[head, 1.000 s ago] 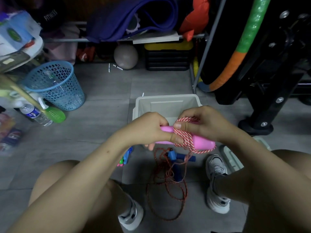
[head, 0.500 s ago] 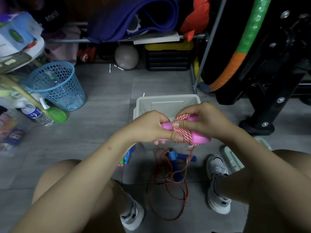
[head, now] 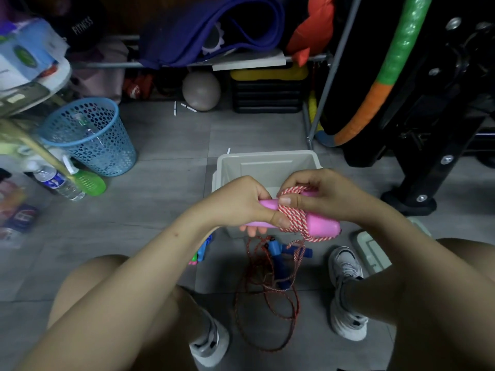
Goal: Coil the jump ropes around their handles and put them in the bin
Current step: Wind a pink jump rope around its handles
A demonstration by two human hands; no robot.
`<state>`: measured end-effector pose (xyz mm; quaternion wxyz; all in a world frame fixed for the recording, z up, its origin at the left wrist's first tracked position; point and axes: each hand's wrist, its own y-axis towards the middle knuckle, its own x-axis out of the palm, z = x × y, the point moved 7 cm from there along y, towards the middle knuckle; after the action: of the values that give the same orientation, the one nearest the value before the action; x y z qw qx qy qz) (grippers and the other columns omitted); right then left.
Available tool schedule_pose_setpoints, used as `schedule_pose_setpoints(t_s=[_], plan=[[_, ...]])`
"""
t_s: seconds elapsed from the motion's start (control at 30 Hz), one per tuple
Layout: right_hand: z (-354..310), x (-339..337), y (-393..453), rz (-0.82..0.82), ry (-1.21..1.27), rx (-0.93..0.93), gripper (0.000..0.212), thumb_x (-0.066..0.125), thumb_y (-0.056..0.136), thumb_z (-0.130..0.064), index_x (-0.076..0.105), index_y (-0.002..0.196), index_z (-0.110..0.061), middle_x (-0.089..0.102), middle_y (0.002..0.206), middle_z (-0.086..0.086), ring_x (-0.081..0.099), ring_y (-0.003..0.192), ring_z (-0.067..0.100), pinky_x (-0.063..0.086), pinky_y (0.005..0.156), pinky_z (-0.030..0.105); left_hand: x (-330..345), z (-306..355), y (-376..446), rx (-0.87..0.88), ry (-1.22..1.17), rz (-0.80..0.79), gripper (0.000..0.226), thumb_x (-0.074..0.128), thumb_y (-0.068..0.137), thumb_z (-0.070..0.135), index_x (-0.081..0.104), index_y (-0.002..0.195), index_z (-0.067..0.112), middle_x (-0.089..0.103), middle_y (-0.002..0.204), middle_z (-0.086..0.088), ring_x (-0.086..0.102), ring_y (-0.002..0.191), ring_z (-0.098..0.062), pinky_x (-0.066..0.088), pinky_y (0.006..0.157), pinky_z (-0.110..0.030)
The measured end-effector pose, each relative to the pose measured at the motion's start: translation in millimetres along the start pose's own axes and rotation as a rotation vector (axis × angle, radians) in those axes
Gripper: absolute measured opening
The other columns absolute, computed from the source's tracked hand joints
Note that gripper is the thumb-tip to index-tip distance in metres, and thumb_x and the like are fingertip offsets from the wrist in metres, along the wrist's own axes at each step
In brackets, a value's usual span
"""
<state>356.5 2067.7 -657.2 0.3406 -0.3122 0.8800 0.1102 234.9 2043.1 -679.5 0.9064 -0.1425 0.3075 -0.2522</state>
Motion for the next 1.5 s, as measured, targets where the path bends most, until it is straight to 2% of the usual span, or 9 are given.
schedule_pose_setpoints(t_s=[0.2,0.3,0.53,0.7,0.87,1.07,1.13,1.3,1.5], plan=[[-2,-7,2,-0.237,0.116,0.040,0.024,0.077,0.063,-0.037,0.071,0.086,-0.030,0.055,0.066,-0.013,0.046,0.060,0.018,0.038,0.057,0.032,16,-1,-1,-0.014,0.209,-0.138,0.027,0.082,0.067,0.041,0.071,0.069,0.016,0.070,0.065,-0.003,0.056,0.047,-0.009,0.041,0.048,-0.015],[-3,0,-2,-0.392,0.089,0.056,0.020,0.081,0.069,-0.020,0.071,0.086,-0.022,0.059,0.070,-0.005,0.051,0.066,0.012,0.041,0.064,0.028,18,1,-2,0.002,0.247,-0.164,0.024,0.082,0.067,0.039,0.067,0.063,0.021,0.069,0.063,-0.001,0.052,0.045,-0.008,0.036,0.044,-0.012],[-1,-3,1,-0.294,-0.011,0.015,0.002,0.070,0.082,-0.021,0.071,0.082,-0.023,0.069,0.082,-0.005,0.063,0.076,0.007,0.051,0.072,0.023,14,-1,-1,0.000,0.300,-0.155,0.028,0.082,0.066,0.044,0.067,0.062,0.020,0.070,0.064,-0.001,0.052,0.044,-0.007,0.037,0.044,-0.012],[-5,12,4,-0.206,-0.167,-0.059,0.026,0.053,0.095,-0.015,0.050,0.073,-0.030,0.053,0.072,-0.016,0.051,0.068,-0.007,0.038,0.067,0.012,3,-2,1,-0.009,0.348,-0.110,0.032,0.082,0.065,0.045,0.066,0.061,0.018,0.069,0.062,-0.001,0.052,0.043,-0.008,0.039,0.046,-0.015],[-4,15,5,-0.188,-0.181,-0.023,0.026,0.051,0.095,-0.022,0.045,0.075,-0.037,0.053,0.071,-0.021,0.050,0.066,-0.007,0.036,0.062,0.007,-1,-2,-4,-0.014,0.363,-0.139,0.030,0.082,0.066,0.045,0.065,0.059,0.020,0.068,0.059,0.003,0.053,0.044,-0.007,0.035,0.042,-0.011],[12,26,5,-0.280,0.255,0.134,0.026,0.064,0.083,-0.044,0.065,0.074,-0.019,0.058,0.070,0.005,0.052,0.065,0.017,0.046,0.062,0.043,2,7,-11,0.069,0.347,-0.114,0.030,0.084,0.062,0.042,0.060,0.055,0.026,0.059,0.048,0.015,0.050,0.044,-0.002,0.037,0.046,-0.013],[16,35,5,-0.277,0.426,0.184,0.030,0.072,0.074,-0.045,0.067,0.076,-0.015,0.060,0.068,0.006,0.049,0.061,0.019,0.041,0.057,0.034,2,9,-15,0.103,0.349,-0.082,0.031,0.085,0.061,0.040,0.059,0.053,0.026,0.053,0.042,0.017,0.046,0.043,-0.001,0.033,0.044,-0.011],[15,47,5,-0.198,0.833,0.147,0.018,0.077,0.071,-0.010,0.060,0.076,-0.011,0.063,0.061,-0.008,0.056,0.054,0.003,0.045,0.053,0.015,-4,8,-22,0.121,0.243,-0.030,0.027,0.087,0.059,0.034,0.063,0.056,0.023,0.049,0.042,0.014,0.043,0.043,-0.001,0.031,0.044,-0.011],[4,38,3,-0.246,0.956,0.100,0.041,0.085,0.047,-0.053,0.076,0.073,-0.022,0.071,0.072,-0.006,0.065,0.065,0.003,0.050,0.057,0.016,-14,10,-29,0.128,0.123,-0.001,0.029,0.089,0.057,0.025,0.061,0.048,0.027,0.050,0.042,0.013,0.043,0.044,-0.001,0.033,0.045,-0.012]])
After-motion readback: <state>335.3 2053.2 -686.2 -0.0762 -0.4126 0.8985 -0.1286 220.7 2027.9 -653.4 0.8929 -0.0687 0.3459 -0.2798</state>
